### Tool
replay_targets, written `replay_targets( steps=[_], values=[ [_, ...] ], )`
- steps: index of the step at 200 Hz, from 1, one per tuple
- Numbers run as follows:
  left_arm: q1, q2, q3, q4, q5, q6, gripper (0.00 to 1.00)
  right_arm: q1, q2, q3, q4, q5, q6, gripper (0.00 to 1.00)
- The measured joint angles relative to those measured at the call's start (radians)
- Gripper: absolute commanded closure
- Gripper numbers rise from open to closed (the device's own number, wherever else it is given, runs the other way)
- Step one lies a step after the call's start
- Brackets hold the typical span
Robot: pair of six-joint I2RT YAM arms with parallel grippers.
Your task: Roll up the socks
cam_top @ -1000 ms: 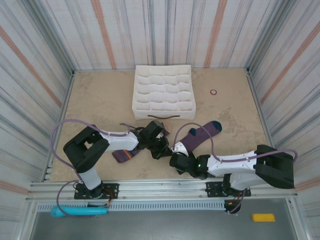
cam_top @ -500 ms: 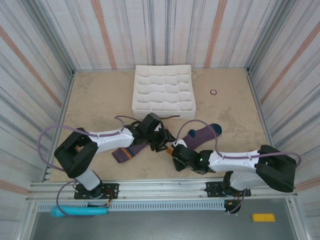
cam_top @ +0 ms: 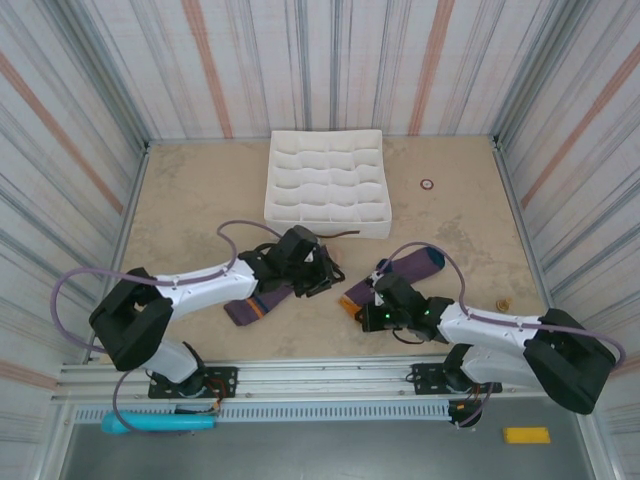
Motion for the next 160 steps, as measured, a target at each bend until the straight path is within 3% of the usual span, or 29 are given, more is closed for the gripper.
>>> replay_targets(
  steps=[79,160],
  values=[
    [-0.109,0.027,-0.019,-0.014,-0.073,-0.004,0.63,-0.235,0.026,-0.025,0.021,-0.244,0.104,1.0],
    [-0.132,0.161,0.053,-0.018,-0.116,0.008,0.66,-0.31,0.11,0.003,0.031,-0.353,0.164,1.0]
  ],
)
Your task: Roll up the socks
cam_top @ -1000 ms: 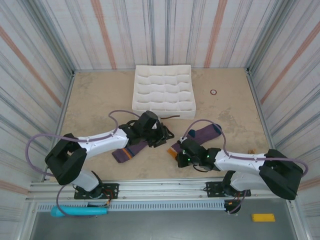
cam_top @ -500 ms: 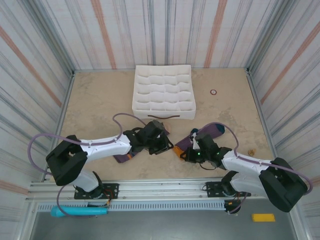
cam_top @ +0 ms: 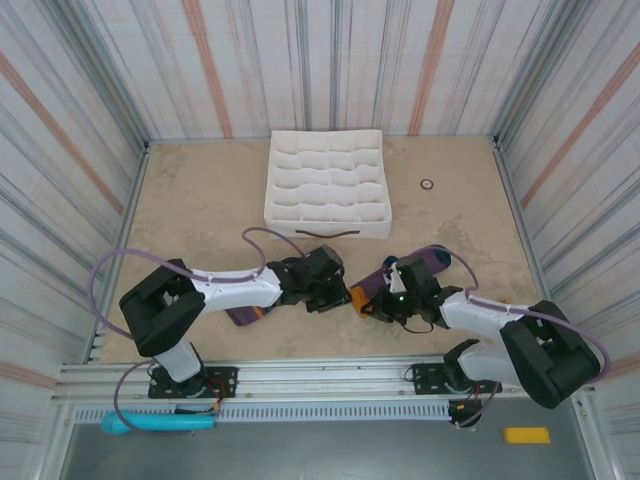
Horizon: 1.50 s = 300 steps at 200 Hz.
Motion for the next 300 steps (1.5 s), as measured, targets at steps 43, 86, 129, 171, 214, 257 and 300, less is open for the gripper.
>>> replay_targets(
  steps=[43,86,129,171,214,257,300],
  values=[
    [0.0,0.043,0.042,0.0,-0.021,0.012,0.69,-0.05,0.029,0.023,-0.039,-0.051,0.025,1.0],
    [-0.005,0.05,0.041,-0.003,-0.065,0.005,0.73,-0.076,0.086,0.058,-0.066,-0.097,0.026,1.0],
    [-0.019,0.051,0.036,-0.002,-0.079,-0.001,0.75,-0.081,0.129,0.079,-0.059,-0.128,0.042,1.0],
    [-0.019,0.103,0.034,0.034,-0.075,-0.019,0.76,-0.085,0.132,0.08,-0.059,-0.131,0.045,1.0],
    [-0.018,0.124,0.029,0.093,-0.061,-0.043,0.71,-0.085,0.135,0.084,-0.061,-0.133,0.049,1.0],
    [-0.018,0.129,0.018,0.141,-0.06,-0.063,0.7,-0.087,0.143,0.084,-0.053,-0.139,0.052,1.0],
    [-0.013,0.146,0.022,0.175,-0.055,-0.073,0.7,-0.093,0.159,0.084,-0.031,-0.153,0.053,1.0]
  ],
)
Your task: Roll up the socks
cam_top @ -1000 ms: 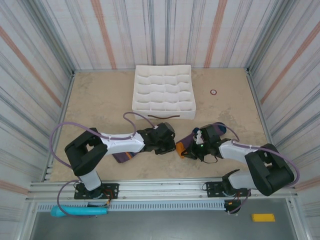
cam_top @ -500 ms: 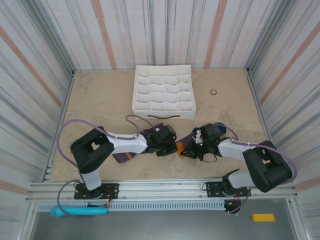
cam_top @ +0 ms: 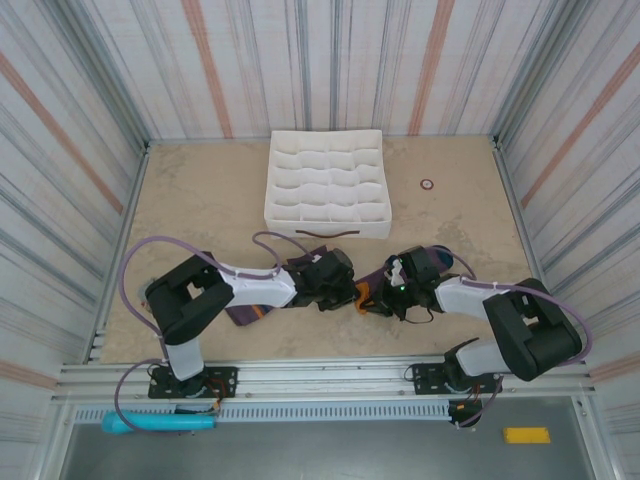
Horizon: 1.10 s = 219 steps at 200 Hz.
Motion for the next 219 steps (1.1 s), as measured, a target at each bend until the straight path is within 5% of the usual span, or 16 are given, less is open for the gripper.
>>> replay_targets(
  steps=[65,103,131,180,219],
  values=[
    [0.013,0.033,0.034,0.008,0.025,-0.023,0.69,-0.013,0.008,0.0,0.015,-0.008,0.0,1.0],
    [0.02,0.055,0.058,-0.007,0.031,-0.035,0.86,-0.029,0.006,-0.005,0.023,-0.011,0.0,1.0],
    [0.026,0.064,0.076,-0.028,0.034,-0.042,1.0,-0.038,-0.019,-0.015,0.017,-0.006,-0.008,0.77],
    [0.047,0.041,0.087,-0.108,0.023,-0.042,1.0,-0.037,-0.176,0.05,-0.19,0.087,-0.126,0.27],
    [0.07,-0.008,0.071,-0.213,0.01,-0.075,1.0,0.051,-0.321,0.128,-0.323,0.265,-0.247,0.21]
  ],
)
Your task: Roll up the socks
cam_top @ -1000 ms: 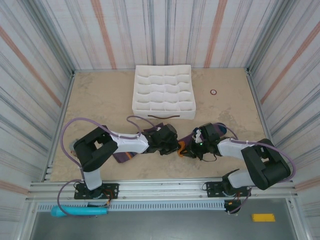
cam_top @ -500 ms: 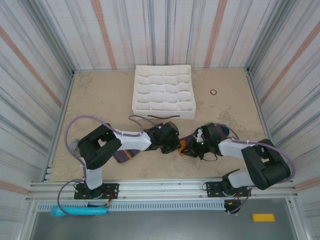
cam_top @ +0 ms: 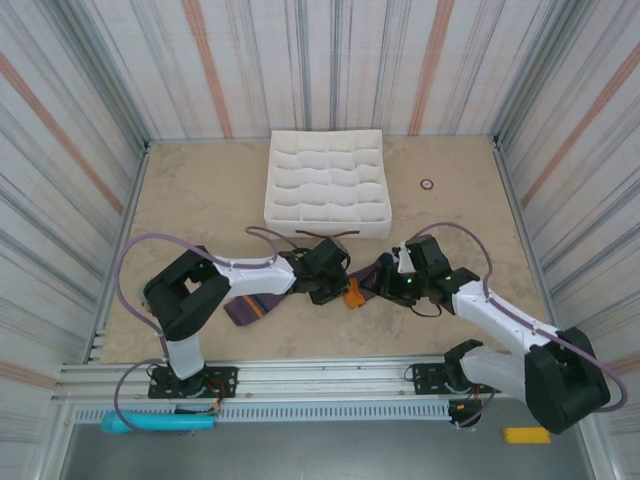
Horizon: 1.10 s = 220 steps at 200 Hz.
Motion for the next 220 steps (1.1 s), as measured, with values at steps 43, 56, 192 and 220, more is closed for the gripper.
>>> replay_targets(
  steps=[43,56,192,220],
  values=[
    [0.0,-0.064,-0.071,-0.014,0.024,-0.103,1.0,0.321,-0.15,0.01,-0.053,0.354,-0.089,0.22],
    [0.0,-0.076,-0.084,-0.016,0.039,-0.128,1.0,0.41,-0.166,0.01,-0.053,0.462,-0.111,0.24],
    [0.017,-0.084,-0.087,-0.056,0.152,-0.187,1.0,0.918,0.253,-0.006,0.152,1.094,-0.317,0.33],
    [0.017,-0.084,-0.087,-0.056,0.164,-0.187,1.0,0.92,0.296,-0.006,0.185,1.123,-0.332,0.37]
  ],
)
